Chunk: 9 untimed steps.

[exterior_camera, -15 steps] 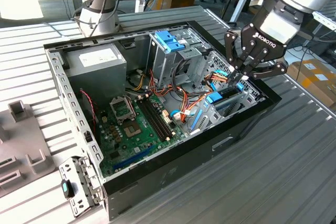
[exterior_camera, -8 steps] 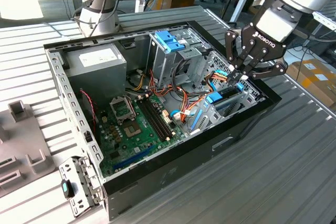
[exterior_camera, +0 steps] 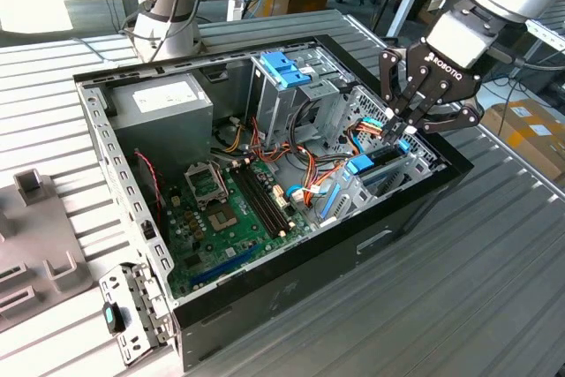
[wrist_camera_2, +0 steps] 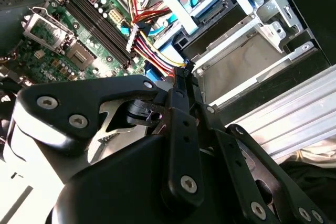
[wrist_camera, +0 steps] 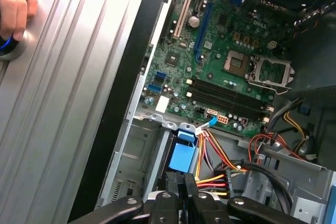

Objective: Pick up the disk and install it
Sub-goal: 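Insert the first disk wire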

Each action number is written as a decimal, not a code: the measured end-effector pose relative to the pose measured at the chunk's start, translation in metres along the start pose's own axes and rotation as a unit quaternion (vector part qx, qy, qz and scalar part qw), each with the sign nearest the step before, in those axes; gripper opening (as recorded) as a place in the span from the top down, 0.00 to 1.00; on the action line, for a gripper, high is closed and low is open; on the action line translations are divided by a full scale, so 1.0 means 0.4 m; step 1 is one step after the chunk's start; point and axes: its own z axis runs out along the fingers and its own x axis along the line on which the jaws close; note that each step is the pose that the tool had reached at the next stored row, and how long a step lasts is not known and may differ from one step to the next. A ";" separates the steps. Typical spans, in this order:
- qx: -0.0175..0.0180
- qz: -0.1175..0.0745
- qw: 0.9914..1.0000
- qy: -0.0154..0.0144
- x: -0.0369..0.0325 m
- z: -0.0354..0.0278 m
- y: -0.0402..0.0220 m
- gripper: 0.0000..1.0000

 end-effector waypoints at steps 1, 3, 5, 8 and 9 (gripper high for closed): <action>0.001 0.006 1.000 0.000 0.000 0.000 0.000 0.83; 0.001 0.016 1.000 -0.001 0.000 0.000 0.000 0.83; 0.002 0.022 1.000 -0.001 0.000 0.000 0.000 0.83; 0.003 0.039 0.999 -0.003 0.000 0.000 0.000 0.83; 0.004 0.044 0.999 -0.003 0.000 0.000 0.000 0.83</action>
